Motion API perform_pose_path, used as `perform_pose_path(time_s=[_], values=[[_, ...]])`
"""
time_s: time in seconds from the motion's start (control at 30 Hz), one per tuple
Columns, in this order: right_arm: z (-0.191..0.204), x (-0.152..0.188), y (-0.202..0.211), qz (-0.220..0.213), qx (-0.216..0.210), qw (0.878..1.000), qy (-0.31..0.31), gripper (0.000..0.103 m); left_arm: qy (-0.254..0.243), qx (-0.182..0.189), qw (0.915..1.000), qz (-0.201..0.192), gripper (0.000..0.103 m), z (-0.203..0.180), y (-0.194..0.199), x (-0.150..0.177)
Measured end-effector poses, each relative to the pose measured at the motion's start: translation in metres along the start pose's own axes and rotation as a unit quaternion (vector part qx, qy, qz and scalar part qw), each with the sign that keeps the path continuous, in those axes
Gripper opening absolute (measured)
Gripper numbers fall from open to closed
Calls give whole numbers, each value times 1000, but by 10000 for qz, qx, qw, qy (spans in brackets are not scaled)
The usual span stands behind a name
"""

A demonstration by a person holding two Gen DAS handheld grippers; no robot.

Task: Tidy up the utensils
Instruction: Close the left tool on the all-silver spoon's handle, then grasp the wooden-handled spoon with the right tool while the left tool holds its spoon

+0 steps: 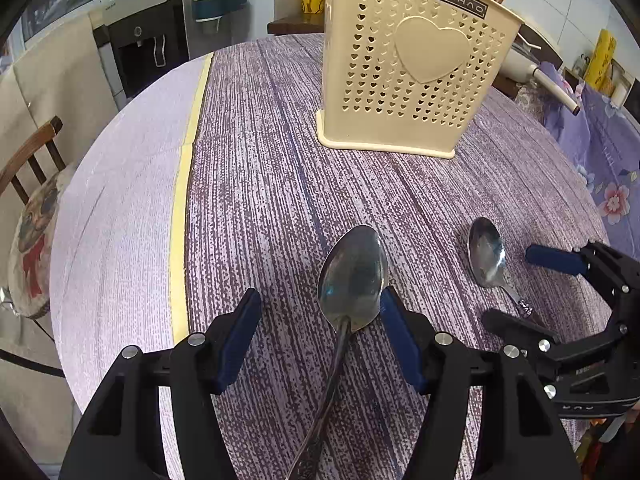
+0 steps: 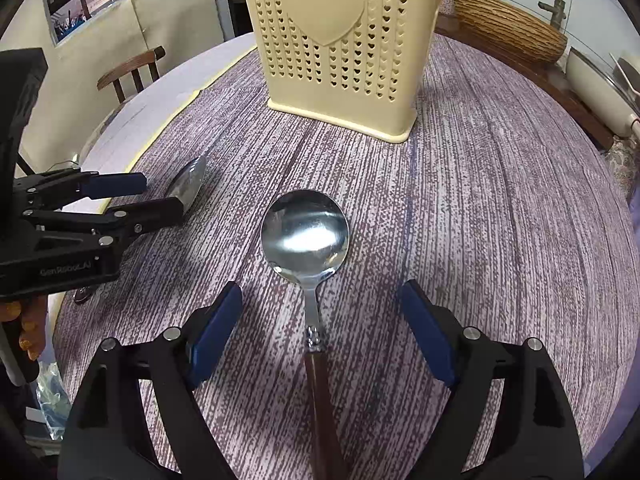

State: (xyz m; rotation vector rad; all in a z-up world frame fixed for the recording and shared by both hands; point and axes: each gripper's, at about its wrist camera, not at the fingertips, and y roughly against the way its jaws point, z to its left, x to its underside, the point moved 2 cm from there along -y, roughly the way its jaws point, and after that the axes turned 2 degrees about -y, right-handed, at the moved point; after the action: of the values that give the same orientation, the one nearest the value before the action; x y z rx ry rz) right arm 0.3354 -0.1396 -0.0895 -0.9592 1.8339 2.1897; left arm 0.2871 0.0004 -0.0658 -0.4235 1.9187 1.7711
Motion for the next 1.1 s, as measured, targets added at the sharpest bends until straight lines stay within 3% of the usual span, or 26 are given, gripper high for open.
perform_pose_path(time_s=[0.37,0.87,1.1], values=[[10,-16,-9,-37,70,9999,151,55,-358,-191,9992,-14,61,-12,-10,-10],[11,-16,-9,-27,76,9999,111,54,-352,-339,9988,-21,62,-18,-13,-17],[9,-17,-9,-41,143,9999,-35,48,-294,-337,9989,-102,42,-18,-12,-20]])
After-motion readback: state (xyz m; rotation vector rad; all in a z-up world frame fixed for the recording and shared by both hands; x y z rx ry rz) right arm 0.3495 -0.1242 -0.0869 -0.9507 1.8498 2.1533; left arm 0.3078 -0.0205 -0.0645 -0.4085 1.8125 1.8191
